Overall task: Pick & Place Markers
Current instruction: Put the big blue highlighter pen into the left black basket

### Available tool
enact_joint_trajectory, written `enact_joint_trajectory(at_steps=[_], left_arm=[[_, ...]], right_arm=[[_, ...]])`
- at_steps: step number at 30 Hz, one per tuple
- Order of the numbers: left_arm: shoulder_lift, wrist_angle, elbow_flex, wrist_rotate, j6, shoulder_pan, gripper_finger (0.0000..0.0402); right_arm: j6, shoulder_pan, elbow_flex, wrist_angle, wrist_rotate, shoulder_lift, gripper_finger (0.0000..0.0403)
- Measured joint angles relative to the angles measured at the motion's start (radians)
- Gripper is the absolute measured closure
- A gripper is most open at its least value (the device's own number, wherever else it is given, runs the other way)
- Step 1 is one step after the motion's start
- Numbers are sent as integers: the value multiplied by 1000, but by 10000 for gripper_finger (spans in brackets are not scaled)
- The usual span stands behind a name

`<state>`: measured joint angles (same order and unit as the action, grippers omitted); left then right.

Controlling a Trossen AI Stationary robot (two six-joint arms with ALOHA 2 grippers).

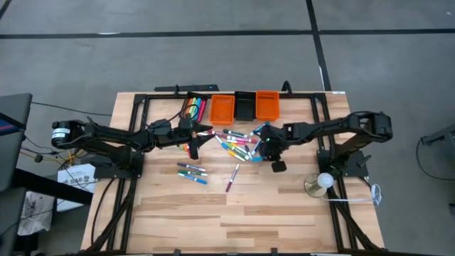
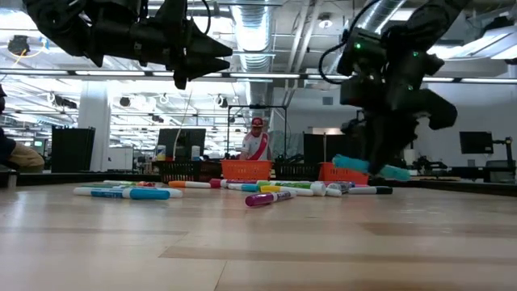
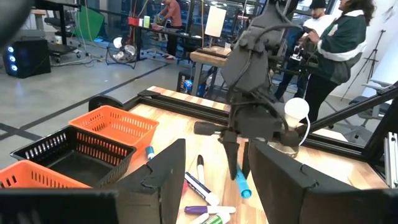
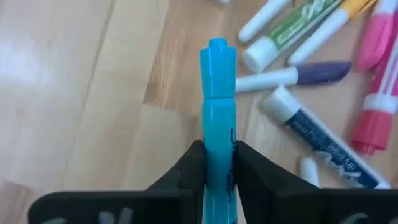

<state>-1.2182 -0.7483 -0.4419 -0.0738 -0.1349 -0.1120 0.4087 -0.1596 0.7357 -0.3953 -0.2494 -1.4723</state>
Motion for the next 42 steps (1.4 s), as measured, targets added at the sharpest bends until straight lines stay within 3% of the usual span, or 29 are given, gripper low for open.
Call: enact_joint_trajectory(at_steps=[9, 15, 22, 35, 42], left_arm=[[0, 10, 0, 0, -3, 2, 229], [0, 9, 0, 3, 48, 32, 229], [0, -18, 0, 105, 127, 61, 229], [0, -73, 1, 133, 154, 104, 229], [-2, -76, 1, 212, 219, 129, 229]], right_arm=[[-1, 82, 64, 254, -67, 54, 337], [-106, 142, 87, 658, -67, 54, 337], [-224, 197, 88, 1086, -69, 44, 337], [-226, 193, 95, 1402, -66, -142, 337], [-236, 160, 181, 1398, -66, -242, 337]])
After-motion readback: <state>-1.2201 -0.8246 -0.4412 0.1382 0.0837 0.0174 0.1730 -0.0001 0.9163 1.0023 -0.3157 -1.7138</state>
